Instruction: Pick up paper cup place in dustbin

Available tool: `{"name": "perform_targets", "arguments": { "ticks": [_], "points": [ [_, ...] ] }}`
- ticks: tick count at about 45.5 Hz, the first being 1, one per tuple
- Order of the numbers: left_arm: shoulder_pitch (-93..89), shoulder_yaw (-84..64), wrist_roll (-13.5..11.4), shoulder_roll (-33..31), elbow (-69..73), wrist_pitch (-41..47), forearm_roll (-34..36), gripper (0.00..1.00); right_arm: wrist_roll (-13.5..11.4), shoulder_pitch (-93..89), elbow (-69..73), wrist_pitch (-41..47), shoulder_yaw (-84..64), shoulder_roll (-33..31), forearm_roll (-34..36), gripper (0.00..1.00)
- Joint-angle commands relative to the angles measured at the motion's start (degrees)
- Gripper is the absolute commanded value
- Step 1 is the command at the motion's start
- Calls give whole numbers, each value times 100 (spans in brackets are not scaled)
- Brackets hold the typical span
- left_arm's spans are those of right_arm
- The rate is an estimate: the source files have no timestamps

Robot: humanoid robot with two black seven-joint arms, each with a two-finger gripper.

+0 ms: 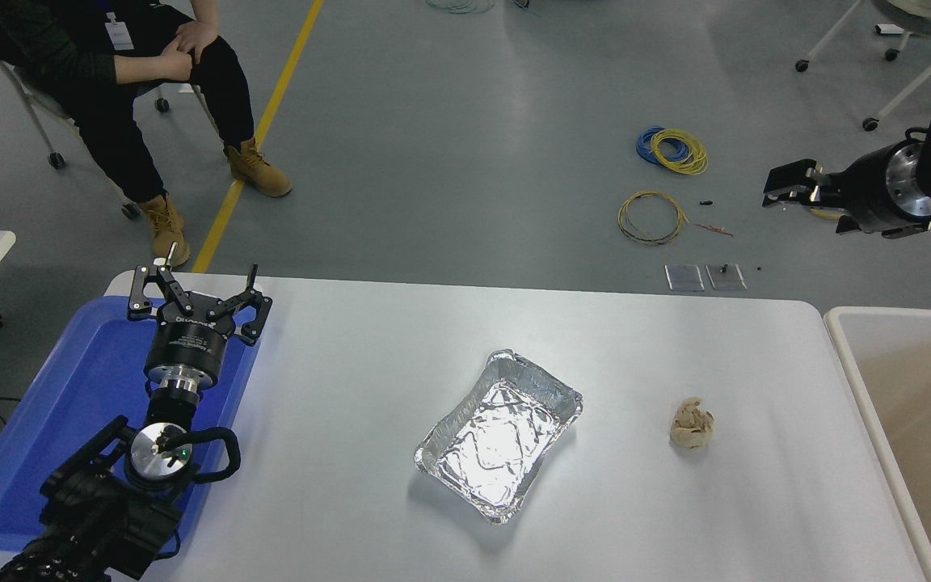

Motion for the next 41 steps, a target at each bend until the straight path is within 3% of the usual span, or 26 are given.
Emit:
{"name": "perform_targets", "arguments": {
  "ticks": [1,15,41],
  "points": [
    [-1,0,-3,-1,0,0,0,100,-2,869,1045,613,-592,198,-5,100],
    [-1,0,-3,8,0,0,0,100,-2,1573,2513,736,-1093,576,3,100],
    [8,0,-3,-1,0,0,0,100,6,1872,2672,727,-812,1059,109,100]
  ]
}}
